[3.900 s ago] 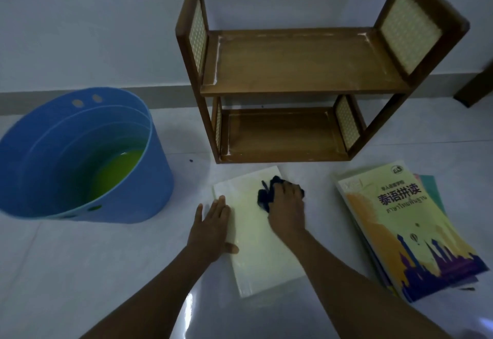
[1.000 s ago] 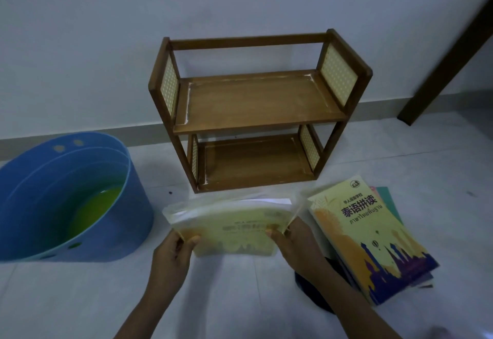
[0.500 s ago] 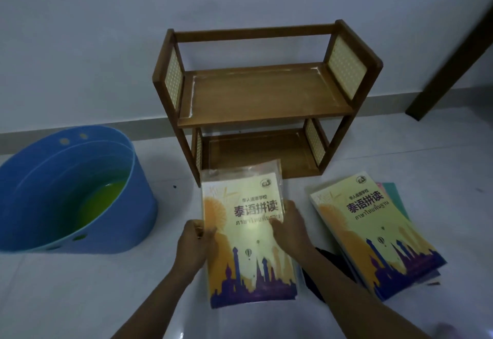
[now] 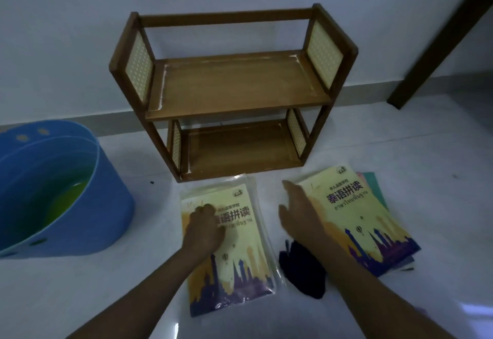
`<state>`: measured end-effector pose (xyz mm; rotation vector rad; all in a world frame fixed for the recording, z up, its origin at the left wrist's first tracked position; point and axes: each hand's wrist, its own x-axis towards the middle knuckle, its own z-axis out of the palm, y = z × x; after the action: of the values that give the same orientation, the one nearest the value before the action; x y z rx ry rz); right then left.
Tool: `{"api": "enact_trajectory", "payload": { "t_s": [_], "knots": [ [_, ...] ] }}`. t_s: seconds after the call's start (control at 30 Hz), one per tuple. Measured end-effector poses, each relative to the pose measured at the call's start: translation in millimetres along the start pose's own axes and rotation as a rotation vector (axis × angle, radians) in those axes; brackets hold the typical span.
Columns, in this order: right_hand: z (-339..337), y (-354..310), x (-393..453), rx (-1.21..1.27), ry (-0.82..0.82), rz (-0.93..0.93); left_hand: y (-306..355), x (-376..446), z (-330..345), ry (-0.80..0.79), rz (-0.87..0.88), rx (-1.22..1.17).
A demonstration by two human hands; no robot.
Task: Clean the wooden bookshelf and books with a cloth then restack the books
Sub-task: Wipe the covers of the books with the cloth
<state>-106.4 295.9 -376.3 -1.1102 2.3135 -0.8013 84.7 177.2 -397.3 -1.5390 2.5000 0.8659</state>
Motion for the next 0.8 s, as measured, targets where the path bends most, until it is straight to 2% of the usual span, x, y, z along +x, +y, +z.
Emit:
{"api": "enact_trajectory", "payload": {
  "t_s": [0.1, 0.17, 0.2, 0.27, 0.37, 0.47, 0.63, 0.8],
  "knots": [
    [-59, 40, 13, -0.104, 0.152, 0.130, 79, -3, 5, -0.240, 0.191, -0.074],
    [-89, 76, 21, -0.186, 0.197, 0.237, 130, -11, 16, -0.472, 0.106, -0.273],
    [-100, 92, 24, -0.242, 0.186, 0.282, 150, -13, 25, -0.549, 0.005, -0.403],
    [-110, 117, 27, -0.374, 0.073, 0.347, 175, -13, 43, -0.614, -0.169, -0.689],
    [-112, 147, 27, -0.428, -0.096, 0.411, 199, -3, 73, -0.625, -0.352, -0.999],
    [-104, 155, 28, -0.343, -0.095, 0.375, 203, -4, 77, -0.648, -0.378, -1.122],
    [-104, 150, 30, -0.363, 0.028, 0.385, 213, 0, 77, -0.556, -0.435, -1.162],
    [-129, 158, 47, -0.176, 0.009, 0.519, 214, 9, 79, -0.501, -0.503, -1.087]
  ]
}}
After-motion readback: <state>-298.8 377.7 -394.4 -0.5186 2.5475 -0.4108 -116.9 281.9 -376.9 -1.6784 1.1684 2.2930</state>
